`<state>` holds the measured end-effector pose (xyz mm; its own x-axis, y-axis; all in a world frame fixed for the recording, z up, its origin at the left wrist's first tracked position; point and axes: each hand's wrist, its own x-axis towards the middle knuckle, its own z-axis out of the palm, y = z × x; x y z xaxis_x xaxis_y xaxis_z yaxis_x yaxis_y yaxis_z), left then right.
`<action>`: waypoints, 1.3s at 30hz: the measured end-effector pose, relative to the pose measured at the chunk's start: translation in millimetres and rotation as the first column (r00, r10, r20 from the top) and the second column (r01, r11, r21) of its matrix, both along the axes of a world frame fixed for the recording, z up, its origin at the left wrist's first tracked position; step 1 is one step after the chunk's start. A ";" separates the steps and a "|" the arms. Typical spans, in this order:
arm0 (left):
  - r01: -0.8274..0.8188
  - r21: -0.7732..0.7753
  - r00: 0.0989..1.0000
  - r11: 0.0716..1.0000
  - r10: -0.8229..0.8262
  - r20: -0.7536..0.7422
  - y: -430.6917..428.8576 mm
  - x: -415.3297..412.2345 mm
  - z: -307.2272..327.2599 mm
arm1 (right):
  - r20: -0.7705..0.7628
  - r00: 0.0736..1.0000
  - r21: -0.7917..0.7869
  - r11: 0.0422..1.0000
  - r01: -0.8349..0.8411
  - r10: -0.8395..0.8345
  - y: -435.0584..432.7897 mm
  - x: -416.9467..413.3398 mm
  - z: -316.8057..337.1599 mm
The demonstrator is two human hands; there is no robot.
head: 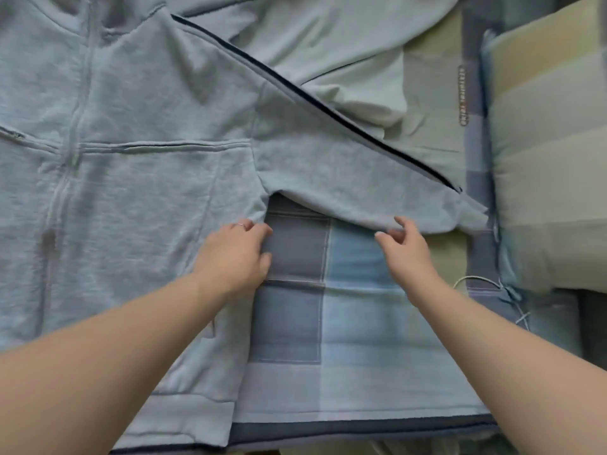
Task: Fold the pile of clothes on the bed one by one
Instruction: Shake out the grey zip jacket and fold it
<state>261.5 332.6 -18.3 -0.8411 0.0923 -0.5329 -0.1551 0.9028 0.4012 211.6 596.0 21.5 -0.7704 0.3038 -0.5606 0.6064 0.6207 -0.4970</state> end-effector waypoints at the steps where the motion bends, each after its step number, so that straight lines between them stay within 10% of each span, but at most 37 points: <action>1: 0.031 -0.026 0.997 0.999 -0.033 -0.067 21.2 -12.3 -0.3 | -0.003 0.998 -0.013 0.998 0.063 -0.063 23.3 -7.6 -3.5; 5: 0.155 -0.060 0.945 0.986 -0.166 -0.283 96.8 -61.1 -7.2 | 0.033 0.895 -0.133 0.885 0.445 -0.445 101.7 -37.4 -24.7; 9: 0.286 -0.033 0.938 0.958 -0.287 -0.197 154.1 -99.4 -26.1 | 0.168 0.684 -0.287 0.628 0.723 -0.710 151.8 -63.8 -51.4; 16: 0.293 0.077 0.956 0.953 -0.292 -0.018 181.8 -99.8 -44.5 | 0.202 0.627 -0.519 0.460 0.720 -0.753 173.2 -86.7 -72.7; 20: 0.010 0.367 0.990 0.930 -0.060 0.126 175.1 -106.7 -22.5 | 0.047 0.644 -0.601 0.493 0.629 -0.764 165.4 -104.8 -50.6; 25: -0.627 0.641 0.779 0.443 0.377 0.501 144.2 -122.3 30.3 | -0.250 0.885 -0.590 0.786 0.183 -0.393 81.2 -115.9 23.0; 30: -0.733 0.672 0.622 -0.104 0.297 0.725 55.0 -141.7 97.2 | -0.408 0.896 -0.458 0.810 -0.366 0.174 -54.2 -117.6 91.2; 39: -0.744 0.663 0.617 0.077 0.459 0.639 -190.8 -100.2 141.9 | -0.181 0.851 -0.570 0.652 -0.500 0.494 -276.7 -99.2 139.0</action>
<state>161.3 141.9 123.6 -0.7237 0.0930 -0.6838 -0.6654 -0.3567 0.6557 112.4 319.3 160.5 -0.7158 -0.5047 -0.4826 0.2864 0.4180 -0.8621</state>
